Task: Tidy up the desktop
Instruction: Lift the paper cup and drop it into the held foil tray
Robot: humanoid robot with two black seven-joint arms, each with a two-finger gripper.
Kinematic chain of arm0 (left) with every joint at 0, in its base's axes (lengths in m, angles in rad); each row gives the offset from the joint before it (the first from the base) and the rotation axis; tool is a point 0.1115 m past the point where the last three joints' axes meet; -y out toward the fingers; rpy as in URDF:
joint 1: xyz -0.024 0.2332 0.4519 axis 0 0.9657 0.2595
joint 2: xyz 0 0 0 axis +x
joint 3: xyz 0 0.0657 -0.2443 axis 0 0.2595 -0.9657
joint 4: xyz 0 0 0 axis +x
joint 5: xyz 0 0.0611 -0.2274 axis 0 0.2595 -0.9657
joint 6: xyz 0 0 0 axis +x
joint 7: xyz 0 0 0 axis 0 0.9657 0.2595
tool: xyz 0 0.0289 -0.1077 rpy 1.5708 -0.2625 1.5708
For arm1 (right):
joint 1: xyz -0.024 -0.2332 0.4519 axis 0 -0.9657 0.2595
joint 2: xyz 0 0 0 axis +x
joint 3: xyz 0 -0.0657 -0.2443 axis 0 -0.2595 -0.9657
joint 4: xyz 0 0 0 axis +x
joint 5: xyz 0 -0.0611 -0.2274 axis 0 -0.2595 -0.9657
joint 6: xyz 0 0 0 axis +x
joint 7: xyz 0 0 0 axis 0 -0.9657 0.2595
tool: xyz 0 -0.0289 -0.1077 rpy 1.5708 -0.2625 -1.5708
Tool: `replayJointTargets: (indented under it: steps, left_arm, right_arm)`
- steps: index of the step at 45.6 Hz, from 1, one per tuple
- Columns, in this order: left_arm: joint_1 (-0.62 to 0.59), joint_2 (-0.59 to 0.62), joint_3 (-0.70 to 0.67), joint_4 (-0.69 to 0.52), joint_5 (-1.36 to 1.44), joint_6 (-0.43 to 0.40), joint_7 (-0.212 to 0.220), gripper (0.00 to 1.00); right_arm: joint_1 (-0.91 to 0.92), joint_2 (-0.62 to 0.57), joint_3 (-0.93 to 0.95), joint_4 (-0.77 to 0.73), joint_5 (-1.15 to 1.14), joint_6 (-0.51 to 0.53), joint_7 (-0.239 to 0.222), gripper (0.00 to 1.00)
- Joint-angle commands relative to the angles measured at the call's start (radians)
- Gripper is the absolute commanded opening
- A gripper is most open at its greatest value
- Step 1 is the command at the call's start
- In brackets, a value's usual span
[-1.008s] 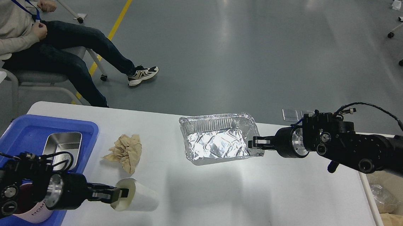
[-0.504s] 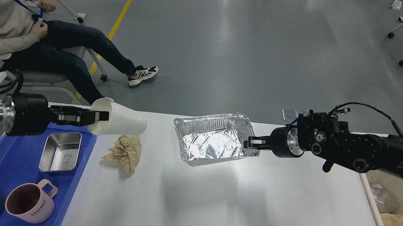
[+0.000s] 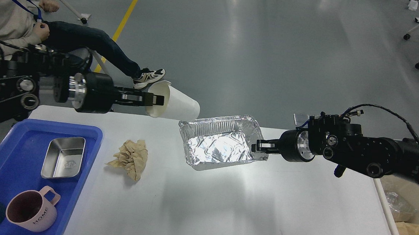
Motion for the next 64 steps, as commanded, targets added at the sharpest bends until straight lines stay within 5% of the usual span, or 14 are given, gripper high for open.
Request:
replayJointTargets:
  steps: [1,19,24,29,37,64]
  left_arm:
    - [-0.016,-0.103,0.042,0.077,0.005,0.003,0.016,0.01]
    - [-0.027,-0.361,0.086,0.282,0.003,0.016,0.033,0.03]
    - [-0.024,-0.419,0.088,0.335,-0.001,0.037,0.041,0.15]
    - [-0.018,-0.445,0.088,0.362,-0.001,0.046,0.062,0.47]
    - [-0.015,-0.484,0.086,0.385,-0.007,0.100,0.064,0.64]
    - [-0.024,-0.493,0.059,0.391,-0.089,0.203,0.059,0.64]
  right_arm:
    - [0.002,0.002,0.003,0.000,0.000,0.000,0.000,0.00]
    - [0.000,-0.001,0.011,0.006,0.000,0.000,0.000,0.00]
    - [-0.001,0.000,0.011,0.007,0.000,0.000,0.000,0.00]
    - [-0.001,0.002,0.012,0.007,0.000,0.000,0.002,0.00]
    - [-0.001,0.003,0.019,0.007,0.000,0.000,0.002,0.00]
    - [-0.007,0.007,0.019,0.006,0.000,0.000,0.002,0.00]
